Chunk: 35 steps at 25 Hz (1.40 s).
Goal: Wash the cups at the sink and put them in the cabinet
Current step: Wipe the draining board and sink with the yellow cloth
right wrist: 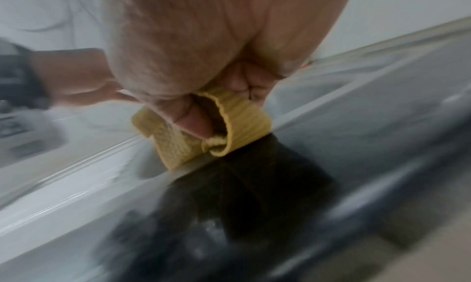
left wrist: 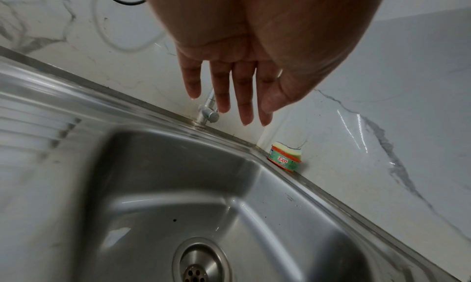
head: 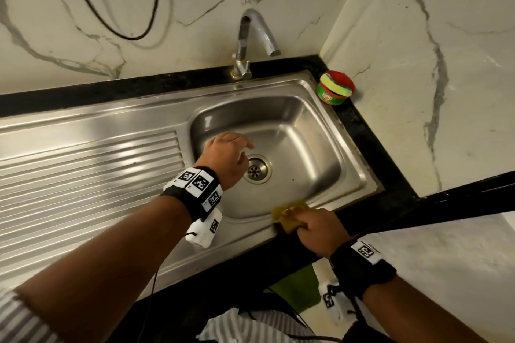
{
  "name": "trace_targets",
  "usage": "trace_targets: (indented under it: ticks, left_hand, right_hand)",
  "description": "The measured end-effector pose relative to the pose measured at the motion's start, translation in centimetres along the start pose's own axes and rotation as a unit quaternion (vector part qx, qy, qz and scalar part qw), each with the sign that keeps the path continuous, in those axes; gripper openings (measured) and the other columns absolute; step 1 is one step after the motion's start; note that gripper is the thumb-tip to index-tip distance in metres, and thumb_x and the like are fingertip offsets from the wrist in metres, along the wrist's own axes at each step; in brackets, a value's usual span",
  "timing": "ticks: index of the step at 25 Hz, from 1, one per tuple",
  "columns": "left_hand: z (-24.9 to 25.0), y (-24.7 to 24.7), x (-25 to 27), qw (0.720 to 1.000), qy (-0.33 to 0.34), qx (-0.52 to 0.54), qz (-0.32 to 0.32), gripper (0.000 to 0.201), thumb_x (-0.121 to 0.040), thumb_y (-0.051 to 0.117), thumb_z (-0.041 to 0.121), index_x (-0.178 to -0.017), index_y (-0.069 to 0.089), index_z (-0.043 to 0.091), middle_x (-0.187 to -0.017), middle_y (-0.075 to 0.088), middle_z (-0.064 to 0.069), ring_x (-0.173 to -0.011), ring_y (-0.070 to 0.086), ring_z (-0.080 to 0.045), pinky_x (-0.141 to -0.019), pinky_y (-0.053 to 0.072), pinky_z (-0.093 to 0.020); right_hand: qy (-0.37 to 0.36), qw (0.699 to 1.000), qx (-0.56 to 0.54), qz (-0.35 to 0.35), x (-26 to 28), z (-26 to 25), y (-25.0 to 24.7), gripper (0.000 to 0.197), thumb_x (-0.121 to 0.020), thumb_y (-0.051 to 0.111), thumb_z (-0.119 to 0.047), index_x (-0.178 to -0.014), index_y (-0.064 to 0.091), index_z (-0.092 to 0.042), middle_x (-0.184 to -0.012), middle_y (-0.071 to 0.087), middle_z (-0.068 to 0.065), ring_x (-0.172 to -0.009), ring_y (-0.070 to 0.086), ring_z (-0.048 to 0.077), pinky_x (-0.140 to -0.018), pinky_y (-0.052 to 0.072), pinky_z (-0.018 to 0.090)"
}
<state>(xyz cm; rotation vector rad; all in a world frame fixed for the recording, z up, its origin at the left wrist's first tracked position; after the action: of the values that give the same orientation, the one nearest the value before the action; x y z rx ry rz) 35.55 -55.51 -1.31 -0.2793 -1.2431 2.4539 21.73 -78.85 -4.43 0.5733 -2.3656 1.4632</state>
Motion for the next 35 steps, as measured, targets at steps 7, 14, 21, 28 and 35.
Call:
trace_targets:
  ticks: [7,14,21,28,35]
  left_hand:
    - [-3.4,-2.9,4.4,0.998,-0.028,-0.019,0.052,0.033,-0.088,0.051,0.015,-0.114,0.067,0.024,-0.122,0.066,0.002,-0.121,0.055,-0.023,-0.105,0.046,-0.049]
    - [-3.8,-3.7,5.8,0.996,-0.034,-0.019,0.082,0.030,-0.089,0.053,0.014,-0.113,0.068,0.024,-0.120,0.067,0.001,-0.118,0.057,-0.025,-0.103,0.046,-0.050]
    - [2.5,0.1,3.3,0.999,0.010,0.025,0.024,0.029,-0.091,0.053,0.023,-0.118,0.063,0.028,-0.122,0.064,0.005,-0.118,0.057,-0.019,-0.105,0.045,-0.041]
    - [9.5,7.0,-1.7,0.893,-0.117,0.413,-0.138,0.063,-0.070,0.070,0.074,-0.109,0.068,0.025,-0.090,0.074,0.012,-0.082,0.069,-0.008,-0.074,0.059,-0.031]
    - [12.7,13.9,-6.6,0.835,-0.319,0.434,-0.117,0.063,-0.074,0.085,0.015,-0.128,0.053,0.020,-0.104,0.067,-0.016,-0.094,0.066,-0.031,-0.088,0.055,-0.047]
  right_hand:
    - [-0.291,0.932,0.039,-0.213,-3.2,-18.8,10.0,0.047,-0.090,0.054,-0.024,-0.135,0.061,-0.033,-0.142,0.059,0.004,-0.130,0.053,0.029,-0.111,0.040,0.033]
    - [-0.225,0.959,-0.052,-0.162,-2.4,-9.9,6.6,0.051,-0.078,0.060,-0.006,-0.122,0.072,-0.028,-0.137,0.063,-0.008,-0.136,0.048,0.002,-0.117,0.036,0.029]
    - [0.118,0.958,-0.243,0.099,-0.4,3.9,-6.4,0.022,-0.092,0.061,-0.003,-0.087,0.081,-0.012,-0.084,0.078,0.007,-0.083,0.073,0.017,-0.082,0.055,0.033]
    - [0.102,0.646,-0.752,0.087,1.1,3.4,-9.1,0.034,-0.102,0.055,-0.024,-0.123,0.068,-0.001,-0.120,0.068,0.028,-0.114,0.065,0.042,-0.099,0.050,0.053]
    - [0.200,0.695,-0.686,0.075,2.1,13.0,-8.7,0.049,-0.086,0.067,0.009,-0.123,0.060,-0.021,-0.101,0.070,0.017,-0.087,0.069,0.028,-0.068,0.062,0.039]
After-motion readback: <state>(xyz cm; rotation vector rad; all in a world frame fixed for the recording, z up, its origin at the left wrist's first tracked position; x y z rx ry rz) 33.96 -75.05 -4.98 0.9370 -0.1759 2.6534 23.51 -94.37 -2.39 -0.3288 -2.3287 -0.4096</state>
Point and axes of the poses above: each hand's wrist, its own x-axis away from the middle knuckle, its own y-axis out of the palm, z = x × y, the point moved 3 cm from there along -x, towards the middle knuckle
